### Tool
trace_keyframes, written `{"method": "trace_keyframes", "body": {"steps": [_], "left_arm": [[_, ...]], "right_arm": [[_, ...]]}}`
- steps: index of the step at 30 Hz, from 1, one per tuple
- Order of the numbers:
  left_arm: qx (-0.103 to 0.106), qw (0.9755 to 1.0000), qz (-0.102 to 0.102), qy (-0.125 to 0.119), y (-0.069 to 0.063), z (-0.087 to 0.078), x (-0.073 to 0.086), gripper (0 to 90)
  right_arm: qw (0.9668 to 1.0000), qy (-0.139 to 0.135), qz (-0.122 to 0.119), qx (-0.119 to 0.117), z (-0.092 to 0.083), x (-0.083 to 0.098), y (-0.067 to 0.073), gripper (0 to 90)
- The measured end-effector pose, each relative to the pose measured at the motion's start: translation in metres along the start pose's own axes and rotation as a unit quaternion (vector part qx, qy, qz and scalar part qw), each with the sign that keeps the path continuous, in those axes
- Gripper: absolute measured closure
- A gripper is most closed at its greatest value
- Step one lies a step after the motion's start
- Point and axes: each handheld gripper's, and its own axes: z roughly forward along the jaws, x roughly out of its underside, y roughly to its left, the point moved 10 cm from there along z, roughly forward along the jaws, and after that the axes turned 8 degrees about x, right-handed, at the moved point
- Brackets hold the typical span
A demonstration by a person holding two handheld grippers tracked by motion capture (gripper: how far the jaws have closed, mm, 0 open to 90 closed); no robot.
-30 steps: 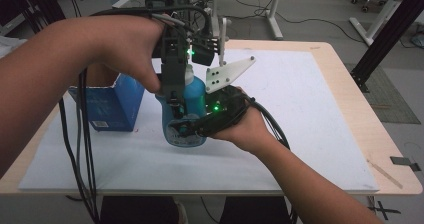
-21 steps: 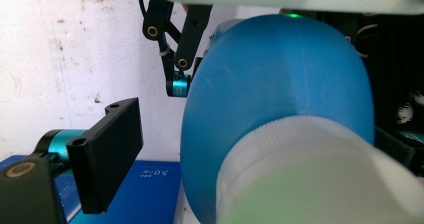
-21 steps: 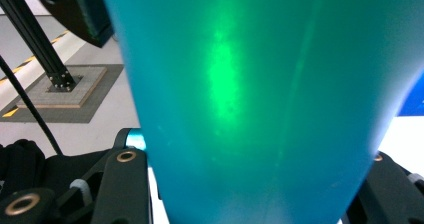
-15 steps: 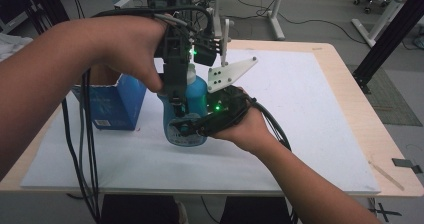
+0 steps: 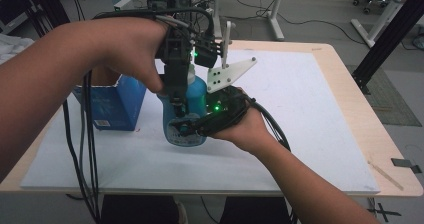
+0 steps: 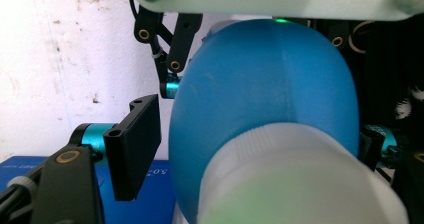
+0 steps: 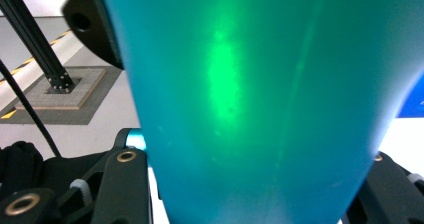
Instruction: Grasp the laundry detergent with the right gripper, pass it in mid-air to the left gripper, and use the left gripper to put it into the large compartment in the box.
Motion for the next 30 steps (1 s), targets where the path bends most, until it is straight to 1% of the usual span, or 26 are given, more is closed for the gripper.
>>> {"method": "trace_keyframes", "body": {"steps": [2,5,6,12,16,18,19,30], "left_arm": [[0.0,1.0,0.0,0.0,0.0,0.0005,-0.0001,24.6],[0.006,1.0,-0.003,0.003,-0.0021,-0.0002,0.0002,28.8],[0.005,1.0,-0.002,0.003,-0.0021,-0.0002,0.0001,29.7],[0.004,1.0,0.003,0.004,-0.002,-0.0004,-0.0006,30.8],[0.008,1.0,0.001,0.003,-0.0035,-0.0001,-0.0012,32.5],[0.011,0.9999,0.006,0.003,-0.0044,-0.0003,-0.0018,35.6],[0.011,0.9999,0.004,0.003,-0.0048,-0.0004,-0.0019,37.0],[0.006,1.0,0.004,0.003,-0.0051,-0.0003,-0.003,38.0]], "right_arm": [[1.0,0.0,0.0,0.0,0.0001,0.0,0.0003,46.1],[1.0,0.0,0.0,0.0,0.0,-0.0003,0.0004,46.1],[1.0,0.0,0.001,0.0,-0.0001,-0.0004,0.0003,46.1],[1.0,0.0,0.002,0.001,-0.0005,-0.0002,0.0,46.1],[1.0,0.002,0.003,0.0,-0.0003,0.0,0.0005,46.1],[1.0,0.002,0.003,0.001,-0.0003,0.0,0.0006,46.2],[1.0,0.001,0.003,0.001,-0.0004,-0.0001,0.0006,46.1],[1.0,-0.001,0.002,0.001,-0.0007,0.0,-0.0001,46.2]]}}
